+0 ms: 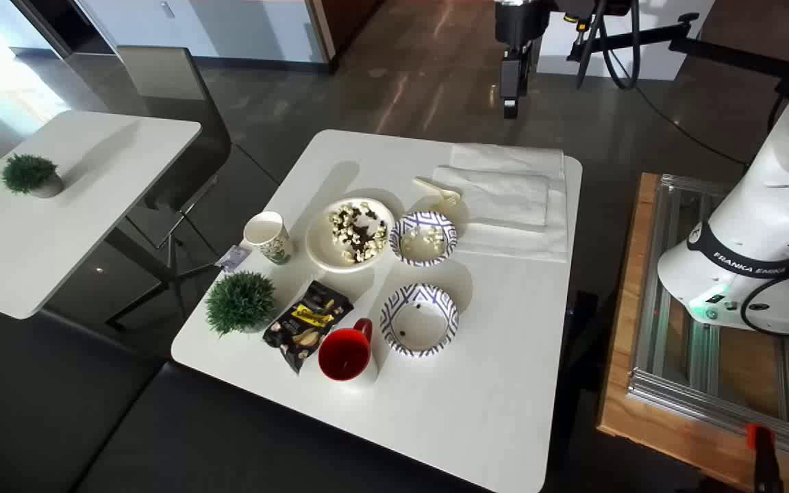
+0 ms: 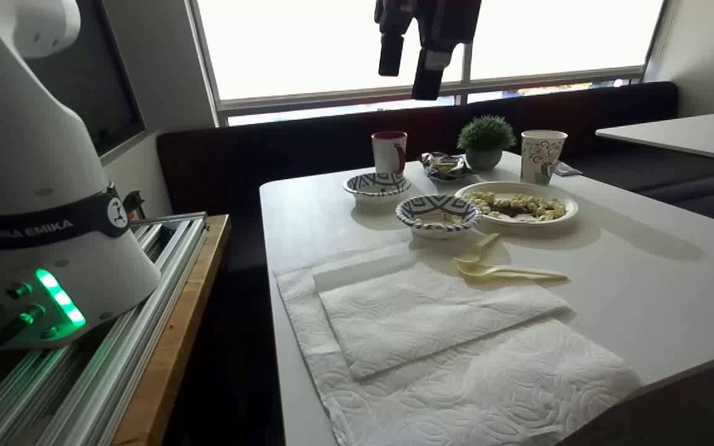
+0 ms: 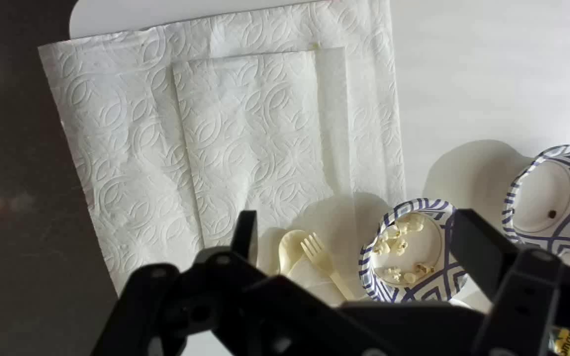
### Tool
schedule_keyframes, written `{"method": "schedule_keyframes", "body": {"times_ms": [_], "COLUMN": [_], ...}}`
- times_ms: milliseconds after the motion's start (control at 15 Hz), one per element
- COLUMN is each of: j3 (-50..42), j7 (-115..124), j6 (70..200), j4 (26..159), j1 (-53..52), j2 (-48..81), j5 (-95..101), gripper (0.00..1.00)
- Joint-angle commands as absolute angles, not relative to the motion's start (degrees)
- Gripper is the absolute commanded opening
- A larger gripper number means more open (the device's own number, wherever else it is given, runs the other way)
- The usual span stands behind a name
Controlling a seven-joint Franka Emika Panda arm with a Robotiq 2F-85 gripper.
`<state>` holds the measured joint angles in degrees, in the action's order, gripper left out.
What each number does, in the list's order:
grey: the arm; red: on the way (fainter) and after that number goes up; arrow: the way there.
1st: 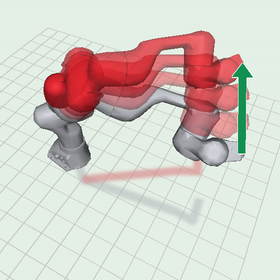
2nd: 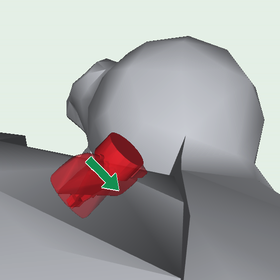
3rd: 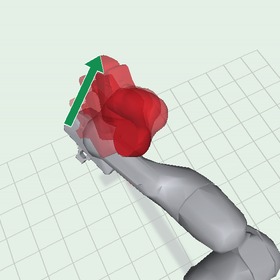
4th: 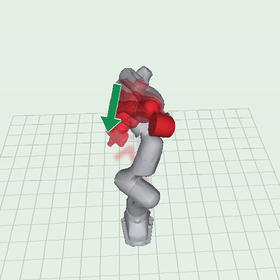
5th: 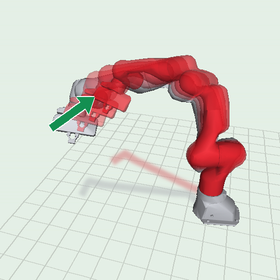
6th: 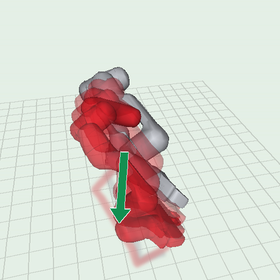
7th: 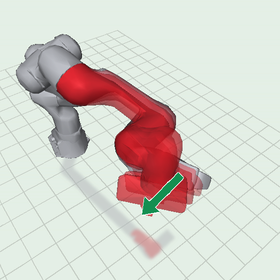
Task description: Use the spoon to move some of the white bowl's objects to the empty plate
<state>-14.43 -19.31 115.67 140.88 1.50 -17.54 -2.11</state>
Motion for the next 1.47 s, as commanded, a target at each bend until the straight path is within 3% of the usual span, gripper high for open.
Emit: {"method": "schedule_keyframes", "body": {"times_ms": [0, 533, 1400], "j3": [-12.99, -12.99, -8.91], "j7": [-19.67, -19.67, -9.25], "j6": [115.58, 115.58, 115.39], "j4": [140.82, 140.82, 116.05], "j1": [2.99, 2.99, 5.23], "j2": [-17.42, -17.42, 16.15], "j5": [-2.58, -2.58, -11.05], "gripper": [1.00, 1.00, 1.00]}}
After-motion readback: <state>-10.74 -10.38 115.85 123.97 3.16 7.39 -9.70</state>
